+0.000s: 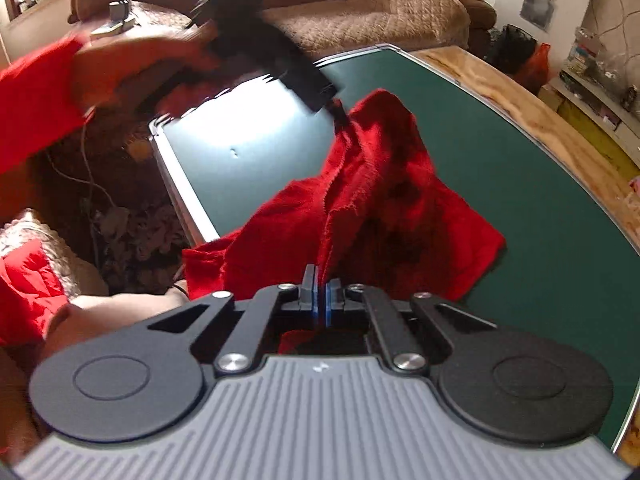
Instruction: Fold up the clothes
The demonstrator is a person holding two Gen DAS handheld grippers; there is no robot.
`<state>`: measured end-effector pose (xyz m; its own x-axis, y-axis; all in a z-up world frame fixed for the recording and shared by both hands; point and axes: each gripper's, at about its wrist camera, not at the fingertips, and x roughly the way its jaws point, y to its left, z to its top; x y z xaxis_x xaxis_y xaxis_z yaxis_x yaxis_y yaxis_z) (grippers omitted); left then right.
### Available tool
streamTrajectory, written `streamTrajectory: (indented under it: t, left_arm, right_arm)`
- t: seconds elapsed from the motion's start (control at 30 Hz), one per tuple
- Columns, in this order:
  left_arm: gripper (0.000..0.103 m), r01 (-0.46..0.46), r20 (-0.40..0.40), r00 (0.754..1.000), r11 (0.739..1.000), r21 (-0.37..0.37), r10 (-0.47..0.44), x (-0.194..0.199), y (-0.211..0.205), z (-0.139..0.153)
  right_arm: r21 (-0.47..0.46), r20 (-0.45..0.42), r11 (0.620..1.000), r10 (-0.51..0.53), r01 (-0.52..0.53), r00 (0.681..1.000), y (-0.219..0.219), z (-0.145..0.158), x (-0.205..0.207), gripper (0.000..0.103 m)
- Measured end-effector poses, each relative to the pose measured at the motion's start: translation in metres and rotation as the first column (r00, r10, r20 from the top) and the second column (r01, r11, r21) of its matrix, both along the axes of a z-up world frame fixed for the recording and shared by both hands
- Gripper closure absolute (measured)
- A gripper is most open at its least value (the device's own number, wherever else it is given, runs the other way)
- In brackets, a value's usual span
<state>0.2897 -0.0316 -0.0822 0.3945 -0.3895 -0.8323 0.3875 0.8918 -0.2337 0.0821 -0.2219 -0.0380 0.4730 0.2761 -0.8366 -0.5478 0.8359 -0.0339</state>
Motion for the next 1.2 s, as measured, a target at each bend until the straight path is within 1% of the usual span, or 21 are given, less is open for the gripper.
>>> streamTrajectory:
  t: [0.07,0.17,0.27,0.33,0.37,0.4,0.43,0.47,0.53,0.57,0.63,0.67,0.83,0.87,0.97,1.07,1.2]
  left_arm:
    - [0.037,0.028,0.014,0.999,0.996,0.080,-0.030,0.014,-0.017,-0.001]
    - [0.037,0.057,0.009,0.998,0.981,0.184,-0.060,0.024,-0.037,-0.011]
    - [0.037,0.085,-0.018,0.996,0.973,0.216,-0.084,0.030,-0.051,-0.021]
    - [0.037,0.096,-0.035,0.995,0.972,0.213,-0.091,0.032,-0.058,-0.026]
    - [0.040,0.102,-0.048,0.994,0.971,0.217,-0.094,0.032,-0.062,-0.029]
    - [0.052,0.108,-0.061,0.993,0.969,0.221,-0.097,0.031,-0.065,-0.032]
    - [0.057,0.113,-0.073,0.992,0.968,0.225,-0.099,0.030,-0.068,-0.035]
    - [0.059,0.111,-0.080,0.992,0.967,0.230,-0.095,0.030,-0.070,-0.036]
    - [0.075,0.105,-0.076,0.993,0.970,0.220,-0.091,0.028,-0.072,-0.035]
    - [0.089,0.102,-0.080,0.993,0.974,0.202,-0.087,0.028,-0.071,-0.033]
    - [0.094,0.092,-0.093,0.993,0.983,0.157,-0.078,0.029,-0.065,-0.027]
    - [0.097,0.088,-0.089,0.993,0.985,0.147,-0.076,0.029,-0.062,-0.023]
    - [0.098,0.070,-0.050,0.997,0.994,0.089,-0.066,0.021,-0.047,0.013]
    - [0.098,0.055,-0.041,0.998,0.996,0.064,-0.053,0.019,-0.042,0.025]
    - [0.099,-0.001,-0.048,0.999,0.999,-0.053,-0.002,0.022,-0.025,0.058]
    - [0.099,-0.041,-0.054,0.998,0.985,-0.166,0.032,0.027,-0.011,0.097]
    - [0.099,-0.052,-0.034,0.998,0.960,-0.274,0.044,0.044,-0.004,0.155]
  right_arm:
    - [0.019,-0.005,1.000,-0.017,0.017,1.000,-0.001,-0.003,-0.001,0.098]
    - [0.038,-0.011,0.999,-0.037,0.038,0.999,-0.004,-0.007,0.001,0.098]
    - [0.044,-0.020,0.998,-0.049,0.050,0.999,-0.009,-0.011,0.002,0.098]
    - [0.046,-0.022,0.997,-0.056,0.057,0.998,-0.013,-0.014,0.002,0.098]
    - [0.046,-0.023,0.997,-0.060,0.061,0.998,-0.014,-0.014,0.002,0.098]
    - [0.047,-0.022,0.997,-0.065,0.066,0.998,-0.015,-0.015,0.001,0.098]
    - [0.049,-0.021,0.996,-0.071,0.072,0.997,-0.015,-0.015,0.001,0.098]
    - [0.050,-0.019,0.996,-0.077,0.078,0.997,-0.016,-0.015,0.000,0.098]
    - [0.056,-0.018,0.995,-0.087,0.088,0.996,-0.019,-0.015,0.000,0.098]
    - [0.057,-0.017,0.994,-0.093,0.094,0.996,-0.020,-0.015,0.000,0.098]
    - [0.058,-0.014,0.993,-0.105,0.106,0.994,-0.023,-0.014,-0.001,0.098]
    - [0.058,-0.009,0.992,-0.112,0.113,0.994,-0.024,-0.013,-0.001,0.098]
    - [0.057,0.036,0.985,-0.167,0.165,0.985,-0.035,-0.004,-0.001,0.098]
    - [0.057,0.048,0.982,-0.184,0.181,0.982,-0.038,0.000,0.000,0.098]
    - [0.050,0.087,0.971,-0.239,0.236,0.967,-0.052,0.015,0.005,0.098]
    - [0.036,0.143,0.958,-0.286,0.284,0.947,-0.067,0.040,0.014,0.098]
    - [0.020,0.235,0.936,-0.346,0.351,0.908,-0.092,0.087,0.035,0.098]
